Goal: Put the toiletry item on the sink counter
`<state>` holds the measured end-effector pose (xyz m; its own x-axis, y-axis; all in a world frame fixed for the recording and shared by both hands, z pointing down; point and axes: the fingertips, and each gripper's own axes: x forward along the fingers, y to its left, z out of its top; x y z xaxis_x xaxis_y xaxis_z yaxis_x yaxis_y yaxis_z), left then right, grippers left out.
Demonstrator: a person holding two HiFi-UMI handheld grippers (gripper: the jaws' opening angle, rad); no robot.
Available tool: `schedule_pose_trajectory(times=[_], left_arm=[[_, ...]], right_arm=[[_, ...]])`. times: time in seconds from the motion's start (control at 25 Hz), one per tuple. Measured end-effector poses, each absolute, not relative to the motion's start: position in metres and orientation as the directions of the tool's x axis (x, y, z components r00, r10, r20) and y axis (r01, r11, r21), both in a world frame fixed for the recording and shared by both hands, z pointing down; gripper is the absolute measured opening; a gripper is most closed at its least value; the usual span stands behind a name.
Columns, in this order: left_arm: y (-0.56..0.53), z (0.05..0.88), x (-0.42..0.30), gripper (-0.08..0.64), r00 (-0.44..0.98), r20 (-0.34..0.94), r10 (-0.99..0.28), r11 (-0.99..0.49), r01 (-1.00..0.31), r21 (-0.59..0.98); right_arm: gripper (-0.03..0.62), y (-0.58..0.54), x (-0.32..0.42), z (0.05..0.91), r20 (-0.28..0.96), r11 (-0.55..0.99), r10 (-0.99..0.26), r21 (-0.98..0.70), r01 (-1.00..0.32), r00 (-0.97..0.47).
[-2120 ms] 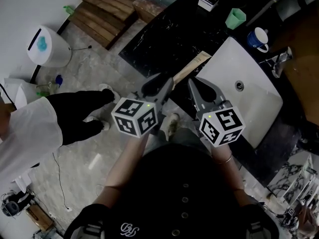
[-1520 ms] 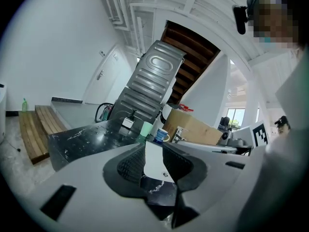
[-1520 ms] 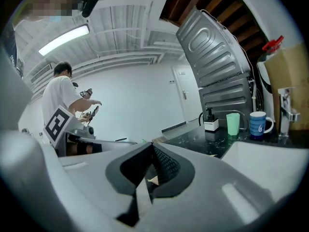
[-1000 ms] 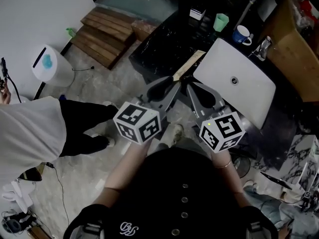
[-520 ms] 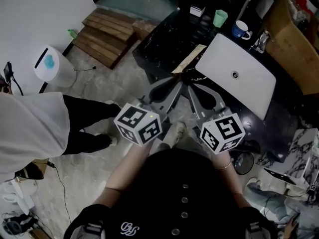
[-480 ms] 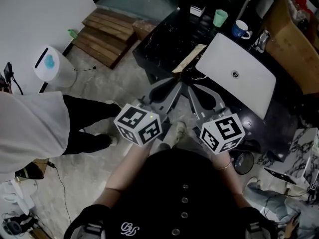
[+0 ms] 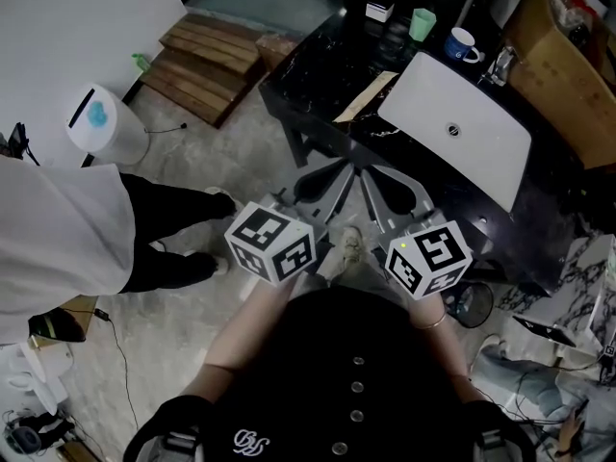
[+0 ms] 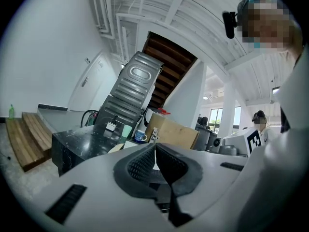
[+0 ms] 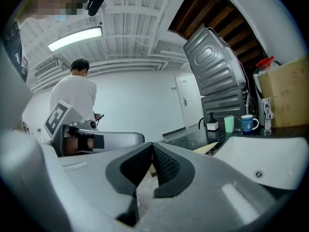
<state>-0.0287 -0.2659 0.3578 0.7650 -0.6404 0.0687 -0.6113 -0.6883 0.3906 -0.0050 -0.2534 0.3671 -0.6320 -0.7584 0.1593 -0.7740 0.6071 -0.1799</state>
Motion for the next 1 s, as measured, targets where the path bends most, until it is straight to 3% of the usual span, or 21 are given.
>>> schedule_pose_trajectory(times=[1.0], left_arm=[[-0.22, 0.363, -0.029, 0.012, 0.773, 0.092, -0.628, -0.681, -0.603, 0.416]], right_arm=[[0.003, -0.203, -0.009, 0.371, 0.178, 0.61, -0.754, -0.166, -0.775, -0.632]])
